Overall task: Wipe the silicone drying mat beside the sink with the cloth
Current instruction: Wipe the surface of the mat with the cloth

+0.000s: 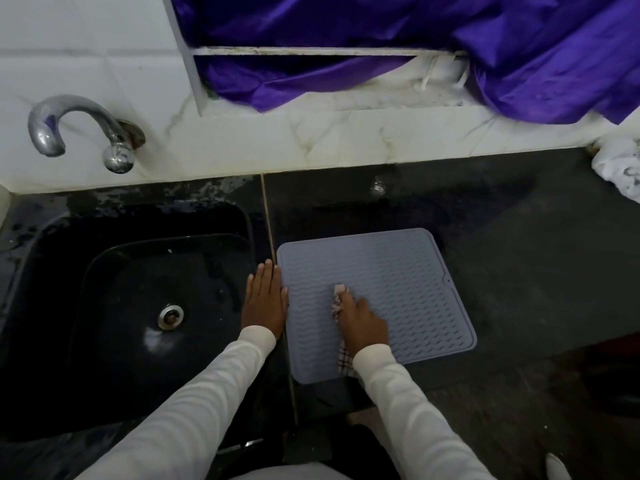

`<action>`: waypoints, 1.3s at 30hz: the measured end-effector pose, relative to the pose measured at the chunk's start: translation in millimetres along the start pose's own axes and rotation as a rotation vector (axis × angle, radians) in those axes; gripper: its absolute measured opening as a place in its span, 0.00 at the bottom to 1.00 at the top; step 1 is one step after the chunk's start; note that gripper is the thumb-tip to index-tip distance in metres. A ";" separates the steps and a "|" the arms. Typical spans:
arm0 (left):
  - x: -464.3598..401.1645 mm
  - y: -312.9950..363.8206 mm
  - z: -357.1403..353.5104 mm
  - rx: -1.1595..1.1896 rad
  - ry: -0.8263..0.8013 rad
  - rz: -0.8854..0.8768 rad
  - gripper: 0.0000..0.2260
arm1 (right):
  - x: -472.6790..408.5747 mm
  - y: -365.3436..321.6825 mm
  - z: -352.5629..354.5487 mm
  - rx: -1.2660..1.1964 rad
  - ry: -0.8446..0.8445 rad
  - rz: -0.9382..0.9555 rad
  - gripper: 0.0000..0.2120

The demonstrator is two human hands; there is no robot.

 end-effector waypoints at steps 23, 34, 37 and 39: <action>-1.8 2.8 -2.1 -0.020 0.007 0.151 0.31 | -43.6 236.3 14.2 -0.098 -0.119 -0.286 0.23; -1.2 9.6 0.1 -0.058 0.013 0.198 0.28 | -26.1 195.3 43.0 -0.549 0.023 -0.246 0.17; -0.9 11.3 2.1 -0.047 0.024 0.194 0.24 | -4.4 127.3 43.6 -0.730 -0.051 -0.112 0.14; -0.2 11.8 2.2 -0.030 0.021 0.177 0.24 | 6.4 77.5 32.7 -0.710 -0.133 0.015 0.15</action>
Point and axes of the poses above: each hand's wrist, its own x-axis away from the middle knuckle, its own z-axis out of the back of the hand, y = z × x, the point moved 10 cm from there along -x, towards the middle knuckle, and after that the axes turned 7 degrees about y, right-handed, at the moved point
